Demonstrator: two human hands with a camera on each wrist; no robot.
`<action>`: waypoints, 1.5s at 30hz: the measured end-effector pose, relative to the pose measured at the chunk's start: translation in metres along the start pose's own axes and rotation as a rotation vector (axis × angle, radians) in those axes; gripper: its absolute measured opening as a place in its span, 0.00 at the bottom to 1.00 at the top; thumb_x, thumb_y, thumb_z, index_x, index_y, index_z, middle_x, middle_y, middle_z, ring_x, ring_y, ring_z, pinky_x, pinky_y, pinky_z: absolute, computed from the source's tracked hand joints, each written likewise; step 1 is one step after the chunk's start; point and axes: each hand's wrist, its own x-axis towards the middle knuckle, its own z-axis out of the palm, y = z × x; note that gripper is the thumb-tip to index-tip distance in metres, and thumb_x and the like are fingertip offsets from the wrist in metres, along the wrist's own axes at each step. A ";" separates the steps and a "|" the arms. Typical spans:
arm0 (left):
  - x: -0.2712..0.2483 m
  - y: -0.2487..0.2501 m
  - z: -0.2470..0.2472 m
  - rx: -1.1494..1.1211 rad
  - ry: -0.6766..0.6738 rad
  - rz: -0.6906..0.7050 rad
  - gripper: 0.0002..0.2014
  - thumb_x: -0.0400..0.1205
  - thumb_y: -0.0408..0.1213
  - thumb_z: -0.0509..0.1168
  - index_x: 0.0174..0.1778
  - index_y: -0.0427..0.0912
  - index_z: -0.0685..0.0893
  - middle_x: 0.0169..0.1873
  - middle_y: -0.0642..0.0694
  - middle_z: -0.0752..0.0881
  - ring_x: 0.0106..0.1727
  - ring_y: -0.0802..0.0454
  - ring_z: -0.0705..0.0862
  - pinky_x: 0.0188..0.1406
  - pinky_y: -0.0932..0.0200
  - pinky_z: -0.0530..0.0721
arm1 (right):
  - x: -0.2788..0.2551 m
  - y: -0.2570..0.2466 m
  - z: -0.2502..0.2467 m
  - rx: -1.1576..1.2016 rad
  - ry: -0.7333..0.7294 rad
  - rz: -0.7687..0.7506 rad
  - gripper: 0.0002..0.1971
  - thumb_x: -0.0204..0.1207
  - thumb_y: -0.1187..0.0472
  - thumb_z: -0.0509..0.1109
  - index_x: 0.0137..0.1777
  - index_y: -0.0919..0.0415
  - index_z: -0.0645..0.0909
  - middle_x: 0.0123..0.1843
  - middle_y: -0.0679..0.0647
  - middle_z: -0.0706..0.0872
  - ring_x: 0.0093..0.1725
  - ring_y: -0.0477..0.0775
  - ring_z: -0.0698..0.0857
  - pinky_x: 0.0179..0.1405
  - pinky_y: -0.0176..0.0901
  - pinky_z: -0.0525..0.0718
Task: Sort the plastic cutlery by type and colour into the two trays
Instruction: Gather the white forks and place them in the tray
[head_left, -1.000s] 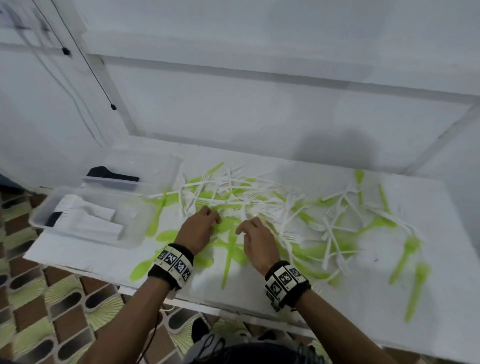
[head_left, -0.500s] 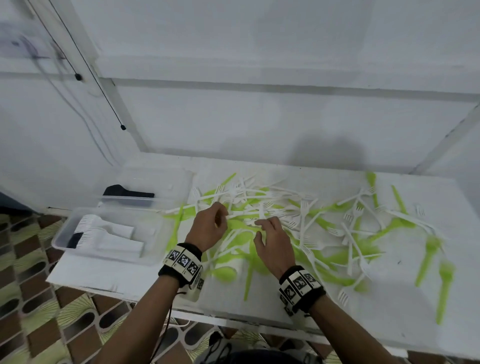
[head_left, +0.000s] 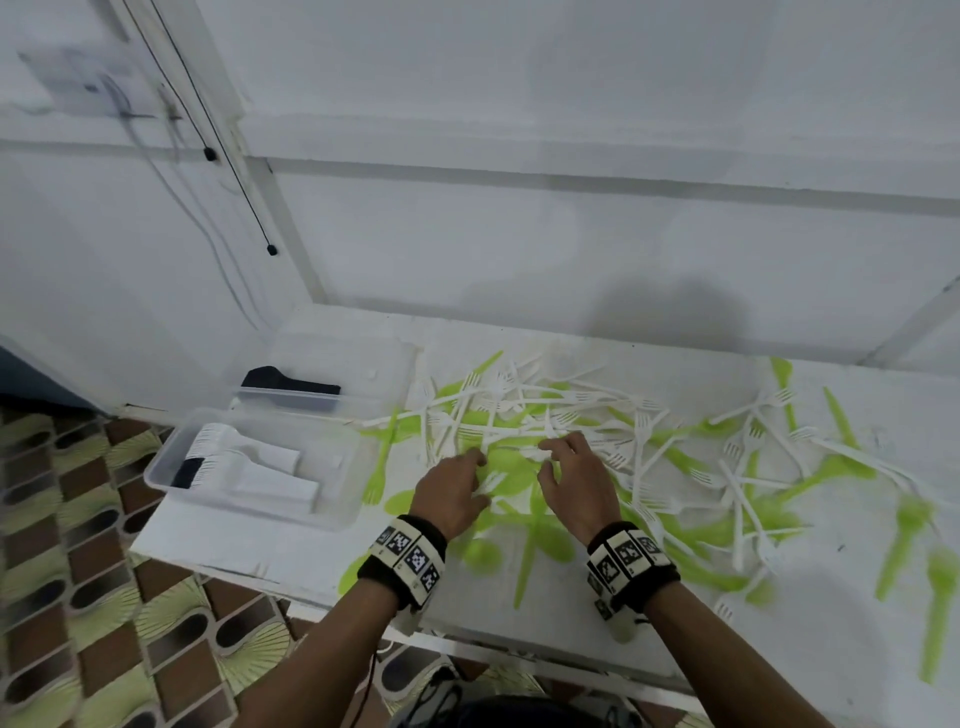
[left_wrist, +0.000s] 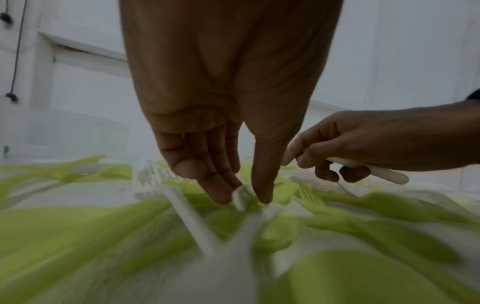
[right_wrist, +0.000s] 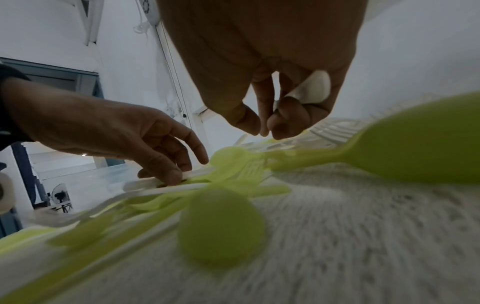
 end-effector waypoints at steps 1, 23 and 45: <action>0.002 0.000 -0.003 -0.058 0.002 -0.004 0.24 0.79 0.39 0.75 0.70 0.44 0.75 0.50 0.44 0.87 0.53 0.43 0.85 0.51 0.50 0.83 | 0.001 -0.001 0.000 0.012 0.006 0.000 0.14 0.81 0.64 0.69 0.64 0.60 0.86 0.60 0.53 0.81 0.47 0.57 0.87 0.44 0.46 0.83; -0.022 -0.042 -0.081 -0.157 -0.177 0.003 0.20 0.76 0.15 0.65 0.44 0.49 0.85 0.46 0.46 0.79 0.35 0.59 0.81 0.42 0.54 0.85 | 0.048 -0.045 0.022 0.157 -0.155 -0.246 0.14 0.82 0.71 0.62 0.59 0.59 0.87 0.55 0.52 0.82 0.50 0.56 0.86 0.53 0.54 0.85; -0.076 -0.067 -0.043 -0.163 -0.012 -0.106 0.22 0.78 0.21 0.58 0.53 0.45 0.94 0.49 0.44 0.80 0.52 0.44 0.83 0.51 0.63 0.73 | 0.127 -0.149 0.088 -0.310 -0.441 -0.094 0.15 0.79 0.58 0.72 0.61 0.64 0.80 0.62 0.65 0.85 0.61 0.70 0.85 0.52 0.54 0.85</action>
